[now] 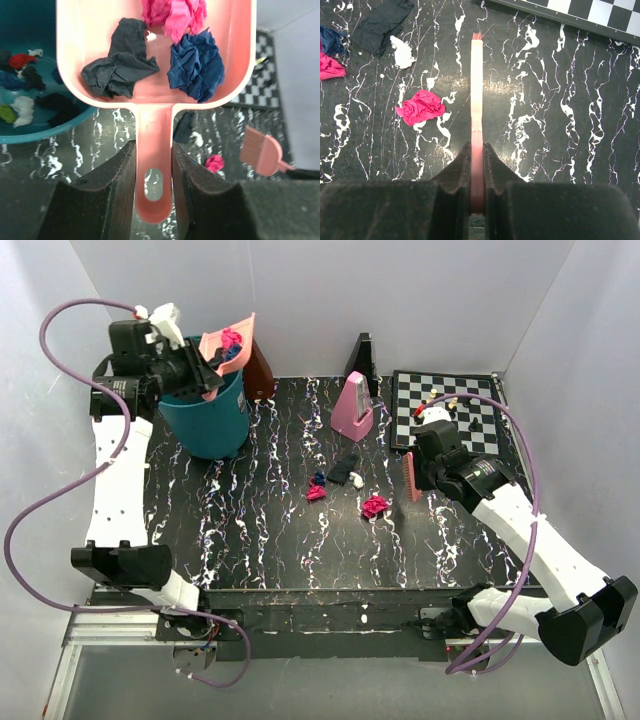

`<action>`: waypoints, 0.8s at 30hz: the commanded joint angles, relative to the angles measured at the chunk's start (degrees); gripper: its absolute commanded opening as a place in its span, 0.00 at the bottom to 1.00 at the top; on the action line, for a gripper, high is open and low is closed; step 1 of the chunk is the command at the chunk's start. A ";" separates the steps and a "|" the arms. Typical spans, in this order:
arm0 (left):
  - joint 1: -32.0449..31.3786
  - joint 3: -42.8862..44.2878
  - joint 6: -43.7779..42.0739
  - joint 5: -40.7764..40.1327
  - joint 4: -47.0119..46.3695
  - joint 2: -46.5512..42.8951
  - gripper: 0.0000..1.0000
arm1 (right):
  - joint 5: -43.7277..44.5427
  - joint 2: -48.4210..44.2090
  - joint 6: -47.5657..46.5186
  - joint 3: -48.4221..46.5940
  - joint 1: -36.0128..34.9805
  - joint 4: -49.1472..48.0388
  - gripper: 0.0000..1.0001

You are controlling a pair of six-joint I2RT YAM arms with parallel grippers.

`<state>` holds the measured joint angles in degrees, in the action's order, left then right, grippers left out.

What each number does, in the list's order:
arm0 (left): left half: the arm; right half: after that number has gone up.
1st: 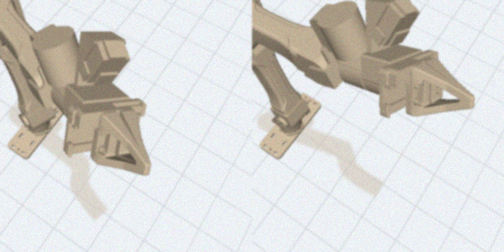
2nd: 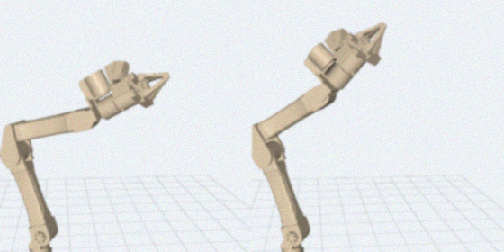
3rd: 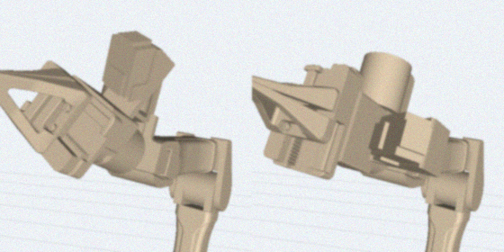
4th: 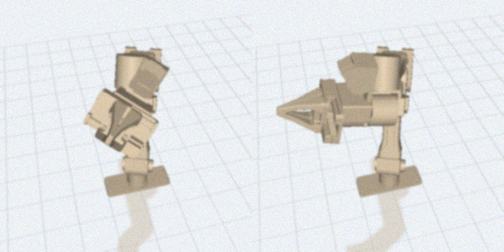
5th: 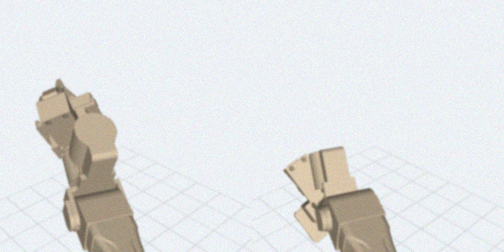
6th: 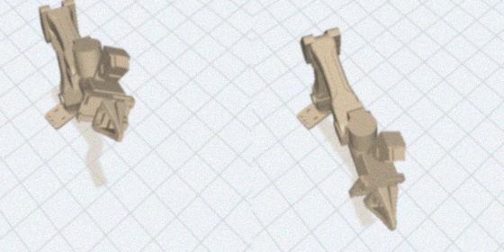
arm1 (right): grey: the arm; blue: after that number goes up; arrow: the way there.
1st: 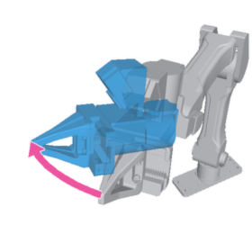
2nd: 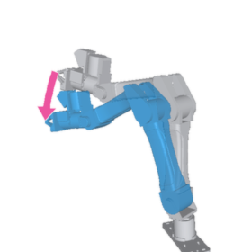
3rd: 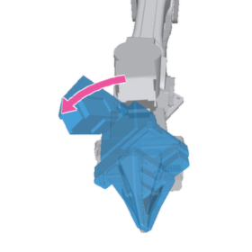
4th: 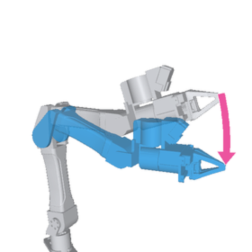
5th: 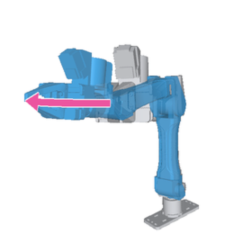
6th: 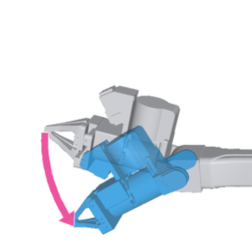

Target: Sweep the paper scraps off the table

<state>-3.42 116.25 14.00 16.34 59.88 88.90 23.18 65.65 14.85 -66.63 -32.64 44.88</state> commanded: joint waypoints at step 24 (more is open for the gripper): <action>20.65 -49.27 106.47 34.03 -120.75 2.59 0.00 | -2.52 0.45 1.66 -1.66 0.04 -2.61 0.01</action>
<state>16.95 67.79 105.49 52.25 -42.02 92.47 22.06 66.52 14.90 -66.61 -32.64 44.84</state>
